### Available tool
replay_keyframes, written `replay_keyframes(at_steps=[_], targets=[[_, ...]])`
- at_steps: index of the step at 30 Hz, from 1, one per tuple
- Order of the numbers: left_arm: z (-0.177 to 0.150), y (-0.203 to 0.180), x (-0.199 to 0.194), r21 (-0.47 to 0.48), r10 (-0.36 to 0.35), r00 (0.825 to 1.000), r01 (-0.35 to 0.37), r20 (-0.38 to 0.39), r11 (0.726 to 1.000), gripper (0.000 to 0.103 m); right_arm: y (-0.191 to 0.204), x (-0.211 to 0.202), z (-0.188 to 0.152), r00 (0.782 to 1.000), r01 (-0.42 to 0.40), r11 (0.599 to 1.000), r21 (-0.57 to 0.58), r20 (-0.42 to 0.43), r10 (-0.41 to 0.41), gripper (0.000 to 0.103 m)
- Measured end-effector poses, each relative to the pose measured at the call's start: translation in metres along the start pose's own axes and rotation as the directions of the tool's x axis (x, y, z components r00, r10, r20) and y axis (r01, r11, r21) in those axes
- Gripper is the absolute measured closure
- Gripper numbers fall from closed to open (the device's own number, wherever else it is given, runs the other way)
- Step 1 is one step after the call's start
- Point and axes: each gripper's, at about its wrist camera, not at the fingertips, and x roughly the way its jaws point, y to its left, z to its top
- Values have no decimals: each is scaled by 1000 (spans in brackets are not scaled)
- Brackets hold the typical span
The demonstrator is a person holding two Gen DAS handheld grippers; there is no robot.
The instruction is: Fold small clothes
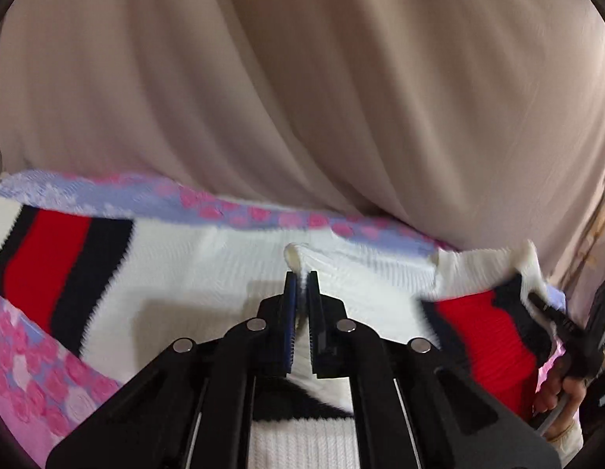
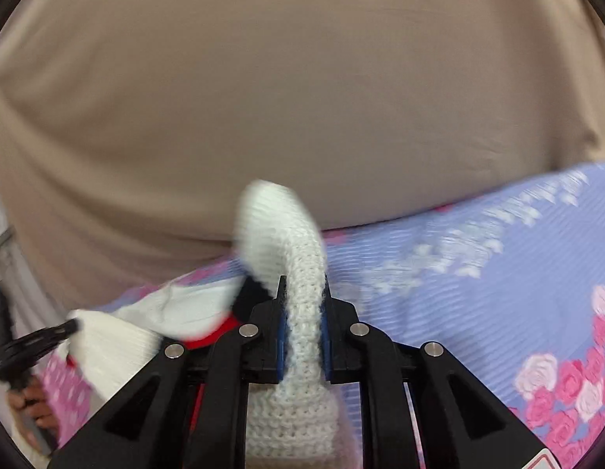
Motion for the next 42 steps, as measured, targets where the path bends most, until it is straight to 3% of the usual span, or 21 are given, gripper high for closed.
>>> replay_keyframes(at_steps=[1,2,5,9,11,13,14,16,18,20,22,23,25,27,28,30,31,33,37,40,42], targets=[[0,1,13,12,17,999,-16,-27,1000,98,-12,26,-7,994,65,998,17,-92,-63,91],[-4,3,35,23,16,996,-14,-93,1000,98,-20,35,-12,992,59,997,40,-110,-54,91],[-25,8,87,62,119,970,-109,-210,992,99,-17,14,-7,996,33,998,55,-86,-28,91],[-35,2,88,68,121,979,-111,-166,991,98,3,-30,-9,996,91,996,-21,4,-91,89],[-42,1,87,91,128,979,-115,-158,989,98,17,-56,-20,997,63,994,-86,53,-59,88],[-44,-3,87,100,131,980,-117,-148,988,98,33,-62,-38,1000,-18,984,-176,-23,14,89],[-50,-4,88,101,134,980,-120,-145,988,98,40,-52,-46,997,-21,978,-208,-80,5,94],[-52,-1,84,108,142,980,-127,-139,986,97,32,-35,-60,982,89,963,-254,-141,-128,103],[-53,0,82,116,147,980,-132,-137,985,97,13,-47,-57,988,51,989,-139,-137,-71,103],[-52,8,78,120,148,980,-132,-132,984,96,8,-77,-52,996,44,996,-80,-73,-50,103],[-50,10,80,120,152,980,-137,-126,983,96,9,-83,-55,993,92,987,-131,-60,-101,103],[-50,11,80,121,158,980,-143,-121,982,95,2,-64,-56,977,147,975,-167,-132,-170,103],[-51,14,73,104,155,981,-144,-114,984,92,5,-73,-56,978,155,978,-141,-116,-172,103],[-53,28,54,43,138,984,-134,-109,990,77,17,-104,-58,980,166,978,-130,-88,-178,103],[-54,38,40,7,121,988,-121,-100,993,69,24,-119,-63,986,139,981,-138,-78,-150,96],[-55,69,7,-72,106,993,-109,-53,991,34,42,-145,-84,993,66,983,-172,-82,-81,92],[-54,91,-12,-118,124,992,-125,-19,985,29,49,-157,-97,994,33,981,-190,-98,-52,91],[-50,131,-39,-183,192,981,-186,16,965,18,68,-160,-121,991,-15,978,-207,-131,-12,90],[-31,233,-68,-354,323,946,-305,-10,884,17,81,-162,-165,983,-61,969,-239,-182,17,83],[-23,307,-76,-484,400,915,-377,-59,790,17,71,-157,-176,983,-55,968,-245,-185,9,78],[-22,349,-77,-567,431,897,-405,-97,717,17,67,-157,-176,983,-75,969,-234,-181,33,67]])
